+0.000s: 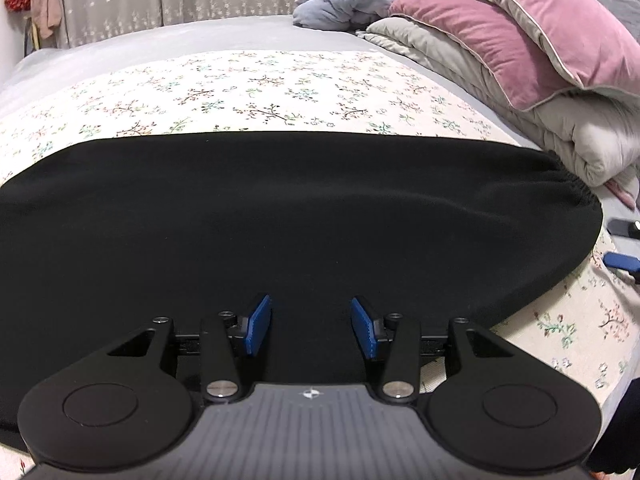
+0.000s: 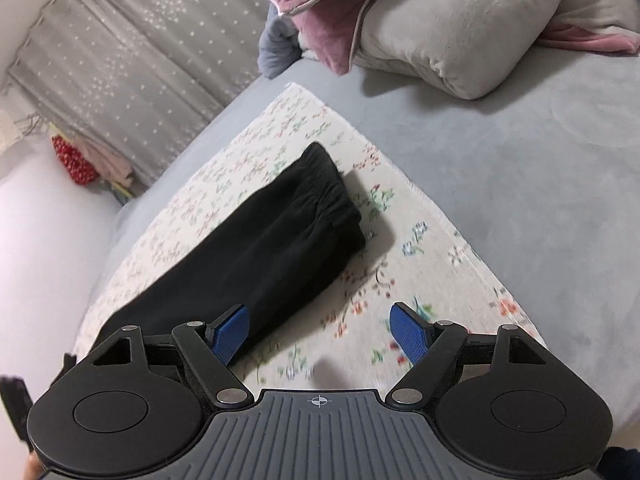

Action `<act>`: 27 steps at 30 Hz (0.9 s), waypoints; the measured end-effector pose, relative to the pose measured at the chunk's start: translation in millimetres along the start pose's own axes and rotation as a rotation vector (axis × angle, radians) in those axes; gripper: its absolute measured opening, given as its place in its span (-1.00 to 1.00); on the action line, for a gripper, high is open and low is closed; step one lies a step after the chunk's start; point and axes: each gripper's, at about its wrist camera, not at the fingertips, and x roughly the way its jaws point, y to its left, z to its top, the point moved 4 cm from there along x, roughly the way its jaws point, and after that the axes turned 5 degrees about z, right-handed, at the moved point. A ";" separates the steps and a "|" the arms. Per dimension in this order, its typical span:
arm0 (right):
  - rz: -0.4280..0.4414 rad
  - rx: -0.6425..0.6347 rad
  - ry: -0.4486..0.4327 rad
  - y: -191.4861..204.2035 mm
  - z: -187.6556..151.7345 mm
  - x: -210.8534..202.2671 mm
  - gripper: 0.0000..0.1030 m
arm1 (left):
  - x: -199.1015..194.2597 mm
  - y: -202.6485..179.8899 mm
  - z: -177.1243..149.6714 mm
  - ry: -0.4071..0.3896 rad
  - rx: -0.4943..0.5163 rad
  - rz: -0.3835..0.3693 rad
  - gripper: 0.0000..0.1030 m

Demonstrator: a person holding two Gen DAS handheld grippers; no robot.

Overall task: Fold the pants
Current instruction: 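Grasp the elastic waistband of the folded pants with the right gripper, then close the left gripper on the waistband beside the right gripper while the right holds it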

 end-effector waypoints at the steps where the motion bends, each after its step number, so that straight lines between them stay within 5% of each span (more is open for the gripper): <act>1: -0.004 0.012 -0.013 -0.8 -3.2 -2.3 0.52 | 0.4 0.0 0.3 -0.001 0.003 -0.001 0.16; 19: -0.042 0.165 -0.178 5.1 6.1 56.6 0.50 | 3.5 -2.9 1.6 -0.002 -0.005 -0.021 0.27; 20: -0.052 0.159 -0.188 6.5 5.9 57.9 0.46 | 3.3 -2.4 1.4 -0.002 -0.006 -0.023 0.27; 24: -0.103 0.162 -0.210 5.9 4.7 63.5 -0.38 | 2.8 -1.2 1.9 0.001 -0.016 -0.033 0.27; 27: -0.086 0.184 -0.222 7.8 5.3 63.2 -0.54 | 2.5 1.0 2.3 0.005 -0.032 -0.043 0.27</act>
